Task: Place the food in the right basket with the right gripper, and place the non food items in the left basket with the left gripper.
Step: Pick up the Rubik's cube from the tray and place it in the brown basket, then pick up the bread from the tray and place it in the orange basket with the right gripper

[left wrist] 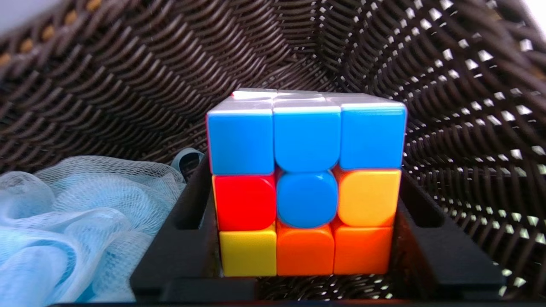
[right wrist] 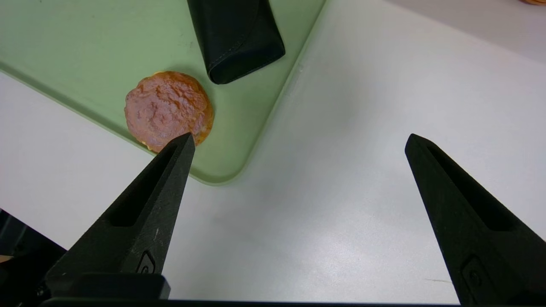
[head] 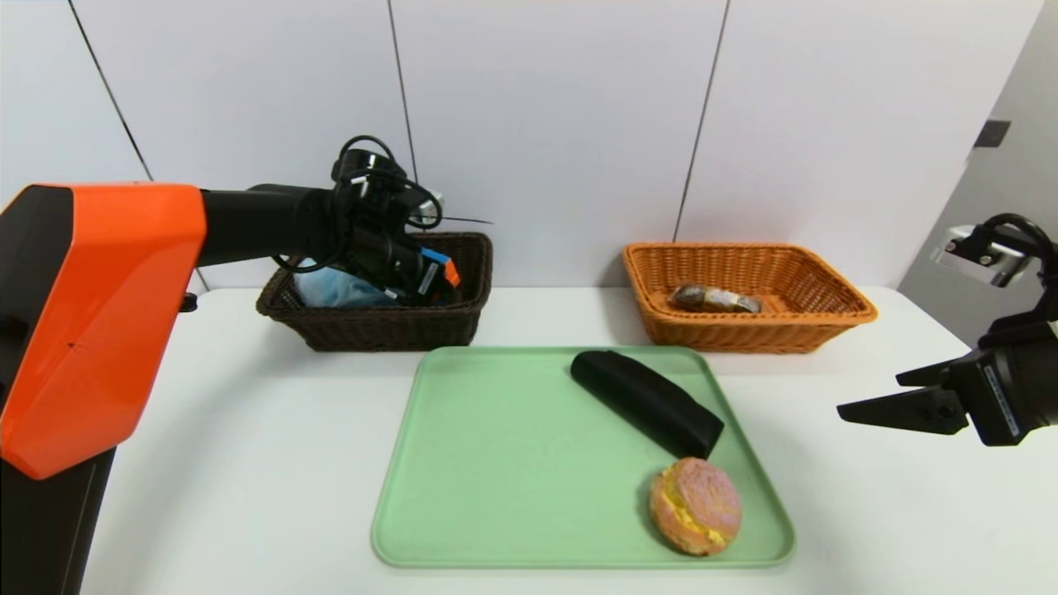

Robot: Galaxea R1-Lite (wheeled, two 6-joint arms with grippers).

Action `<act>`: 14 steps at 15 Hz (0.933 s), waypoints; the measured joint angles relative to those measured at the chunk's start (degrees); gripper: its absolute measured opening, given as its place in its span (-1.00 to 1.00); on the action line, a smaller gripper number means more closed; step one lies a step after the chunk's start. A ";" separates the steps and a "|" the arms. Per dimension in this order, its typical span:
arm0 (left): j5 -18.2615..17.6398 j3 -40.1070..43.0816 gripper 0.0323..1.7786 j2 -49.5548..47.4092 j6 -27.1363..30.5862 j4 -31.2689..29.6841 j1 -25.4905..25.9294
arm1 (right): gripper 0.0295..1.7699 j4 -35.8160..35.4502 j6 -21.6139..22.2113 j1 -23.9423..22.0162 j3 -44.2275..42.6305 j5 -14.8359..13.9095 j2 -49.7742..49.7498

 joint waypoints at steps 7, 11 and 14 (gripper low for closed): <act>0.20 0.00 0.61 -0.74 -0.05 -0.11 0.26 | 0.92 0.02 0.00 0.00 0.07 0.02 -0.05; 0.27 0.00 0.73 -7.06 0.24 0.06 0.30 | 0.92 0.02 0.06 0.00 0.02 0.20 -0.33; 0.40 0.11 0.79 -14.59 0.20 1.16 -0.73 | 0.92 0.02 0.13 0.00 0.02 0.20 -0.57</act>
